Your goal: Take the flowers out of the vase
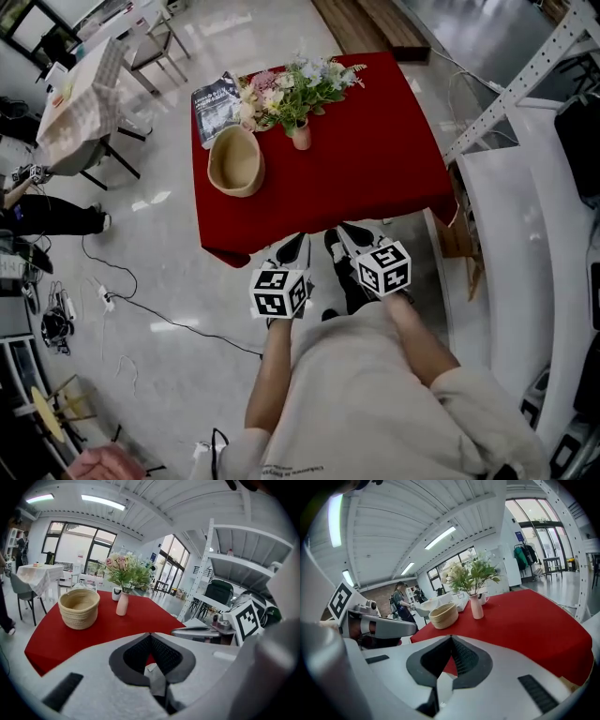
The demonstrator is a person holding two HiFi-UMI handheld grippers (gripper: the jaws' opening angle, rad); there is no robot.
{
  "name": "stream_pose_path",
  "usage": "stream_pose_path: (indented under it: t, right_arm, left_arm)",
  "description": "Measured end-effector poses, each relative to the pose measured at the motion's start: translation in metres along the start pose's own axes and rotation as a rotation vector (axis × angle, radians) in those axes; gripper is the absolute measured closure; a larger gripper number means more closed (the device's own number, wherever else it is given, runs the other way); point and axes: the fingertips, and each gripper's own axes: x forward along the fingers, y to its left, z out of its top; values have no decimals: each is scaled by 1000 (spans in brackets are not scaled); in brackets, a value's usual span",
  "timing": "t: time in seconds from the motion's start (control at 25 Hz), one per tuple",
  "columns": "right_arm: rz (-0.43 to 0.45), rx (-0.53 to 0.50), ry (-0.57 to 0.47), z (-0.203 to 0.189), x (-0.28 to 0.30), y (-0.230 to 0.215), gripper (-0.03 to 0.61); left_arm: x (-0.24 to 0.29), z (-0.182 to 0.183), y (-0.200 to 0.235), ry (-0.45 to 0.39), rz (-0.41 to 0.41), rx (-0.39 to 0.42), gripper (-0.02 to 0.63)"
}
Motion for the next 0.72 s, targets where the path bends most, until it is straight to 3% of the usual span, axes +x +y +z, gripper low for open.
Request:
stream_pose_path:
  t: [0.32,0.56,0.72]
  right_arm:
    - [49,48,-11,56,54,-40,572]
    - [140,18,26,86,97,-59,571]
    - [137,6,31,108,119,-84,571]
  left_arm:
    - [50,55,31,-6,2,13,604]
    - [88,97,55,-50,19,7,604]
    - [116,106,68,-15,34,8,604]
